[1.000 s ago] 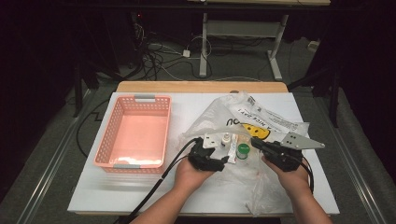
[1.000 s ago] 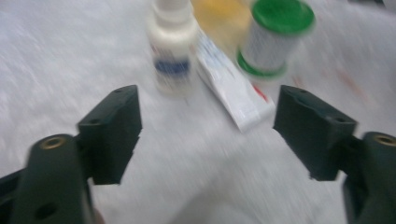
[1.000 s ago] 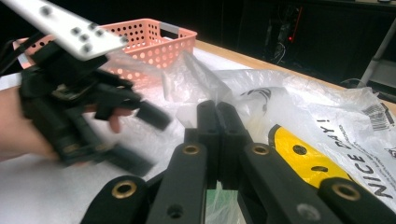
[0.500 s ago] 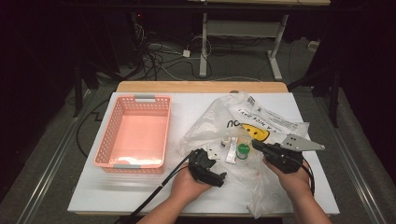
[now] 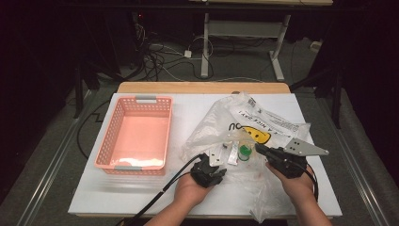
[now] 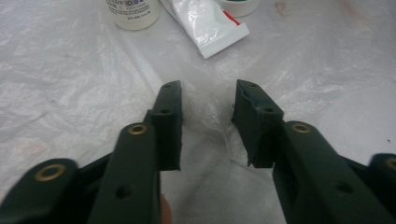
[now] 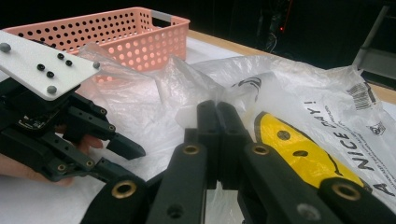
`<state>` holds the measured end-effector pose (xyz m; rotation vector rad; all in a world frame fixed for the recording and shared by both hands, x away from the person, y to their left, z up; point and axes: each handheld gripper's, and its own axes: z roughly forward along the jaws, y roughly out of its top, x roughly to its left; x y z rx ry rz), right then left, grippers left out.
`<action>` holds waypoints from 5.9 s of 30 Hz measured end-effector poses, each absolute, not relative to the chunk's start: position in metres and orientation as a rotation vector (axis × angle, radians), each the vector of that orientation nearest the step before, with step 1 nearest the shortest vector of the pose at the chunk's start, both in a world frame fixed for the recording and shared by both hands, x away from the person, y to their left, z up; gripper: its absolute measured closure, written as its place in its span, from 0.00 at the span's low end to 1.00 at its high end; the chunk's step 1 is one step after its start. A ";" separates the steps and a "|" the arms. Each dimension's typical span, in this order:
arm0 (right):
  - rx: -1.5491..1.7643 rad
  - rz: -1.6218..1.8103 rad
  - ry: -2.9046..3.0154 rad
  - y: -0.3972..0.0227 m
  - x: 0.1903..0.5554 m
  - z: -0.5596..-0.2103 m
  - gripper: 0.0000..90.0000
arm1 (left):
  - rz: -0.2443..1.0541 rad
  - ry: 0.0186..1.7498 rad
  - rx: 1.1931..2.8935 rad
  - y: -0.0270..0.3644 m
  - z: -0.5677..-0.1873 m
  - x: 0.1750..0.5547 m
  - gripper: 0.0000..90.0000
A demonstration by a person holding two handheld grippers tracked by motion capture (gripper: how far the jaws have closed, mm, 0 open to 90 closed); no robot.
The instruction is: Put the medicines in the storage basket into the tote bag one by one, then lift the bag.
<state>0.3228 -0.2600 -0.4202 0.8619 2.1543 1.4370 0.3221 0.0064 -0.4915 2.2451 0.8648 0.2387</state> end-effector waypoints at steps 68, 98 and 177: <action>0.889 1.500 1.970 -0.243 0.349 -0.396 1.00 | 0.480 0.767 1.755 0.050 -0.442 0.338 0.99; 0.863 1.592 1.810 -0.236 0.357 -0.373 1.00 | 0.669 0.653 1.578 0.054 -0.358 0.356 0.99; 0.987 1.497 1.786 -0.242 0.410 -0.351 1.00 | 0.440 0.856 1.746 0.108 -0.393 0.340 0.25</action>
